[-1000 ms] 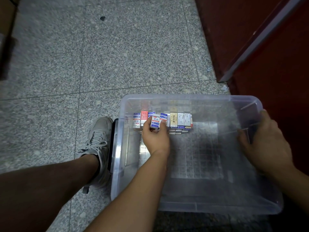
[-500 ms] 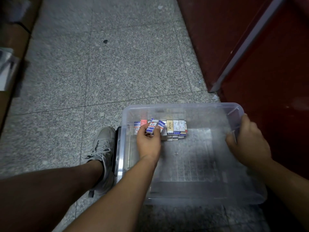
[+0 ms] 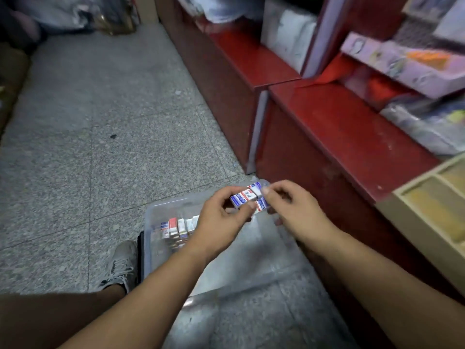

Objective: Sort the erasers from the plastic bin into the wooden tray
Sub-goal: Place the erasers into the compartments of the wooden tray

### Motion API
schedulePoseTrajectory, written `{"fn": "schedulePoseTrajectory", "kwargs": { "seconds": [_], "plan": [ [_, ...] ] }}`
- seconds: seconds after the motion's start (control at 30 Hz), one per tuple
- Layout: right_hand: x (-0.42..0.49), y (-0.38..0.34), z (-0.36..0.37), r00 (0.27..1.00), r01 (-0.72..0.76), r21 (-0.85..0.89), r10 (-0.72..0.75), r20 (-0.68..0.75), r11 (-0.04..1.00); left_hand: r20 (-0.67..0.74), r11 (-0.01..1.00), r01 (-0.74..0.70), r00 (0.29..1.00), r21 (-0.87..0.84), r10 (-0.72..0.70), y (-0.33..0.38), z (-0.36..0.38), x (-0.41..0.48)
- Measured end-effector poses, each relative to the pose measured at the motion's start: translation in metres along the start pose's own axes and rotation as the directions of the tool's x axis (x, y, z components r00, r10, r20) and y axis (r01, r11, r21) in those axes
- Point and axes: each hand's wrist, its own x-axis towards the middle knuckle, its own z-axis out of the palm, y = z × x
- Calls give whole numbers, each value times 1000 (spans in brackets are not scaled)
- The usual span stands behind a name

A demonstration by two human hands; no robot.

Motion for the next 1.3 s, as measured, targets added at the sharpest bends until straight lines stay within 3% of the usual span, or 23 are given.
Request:
{"fn": "schedulePoseTrajectory", "kwargs": {
  "seconds": [0.2, 0.43, 0.6, 0.73, 0.87, 0.93, 1.0, 1.13, 1.3],
  "plan": [
    [-76, -28, -82, 983, 29, 126, -6, -181, 992, 232, 966, -252, 945, 61, 232, 87, 61, -41],
    [-146, -20, -160, 937, 50, 195, 22, -349, 979, 401, 948, -320, 868, -4, 294, 128, 141, -73],
    [-167, -16, -199, 881, 23, 401, 172, -441, 916, 471, 952, -301, 834, -50, 288, 140, 191, -67],
    [-168, -8, -232, 835, 36, 425, 206, -510, 905, 480, 967, -231, 840, -106, 254, 150, 235, -59],
    [-159, 8, -277, 663, 54, 427, 288, -691, 902, 434, 984, -139, 884, -112, 174, 156, 277, -41],
    [-150, 17, -302, 565, 81, 378, 271, -779, 922, 387, 985, -83, 912, -152, 137, 152, 294, -30],
    [-136, 29, -323, 532, 44, 286, 220, -818, 957, 377, 982, -37, 920, -183, 105, 148, 307, -24],
    [-86, 50, -356, 587, -141, 21, 100, -803, 990, 415, 991, -58, 904, -119, 102, 136, 319, -8],
    [-16, 63, -376, 685, -328, -279, 24, -728, 903, 455, 993, -82, 884, -83, 110, 138, 318, 25]
  ]
}}
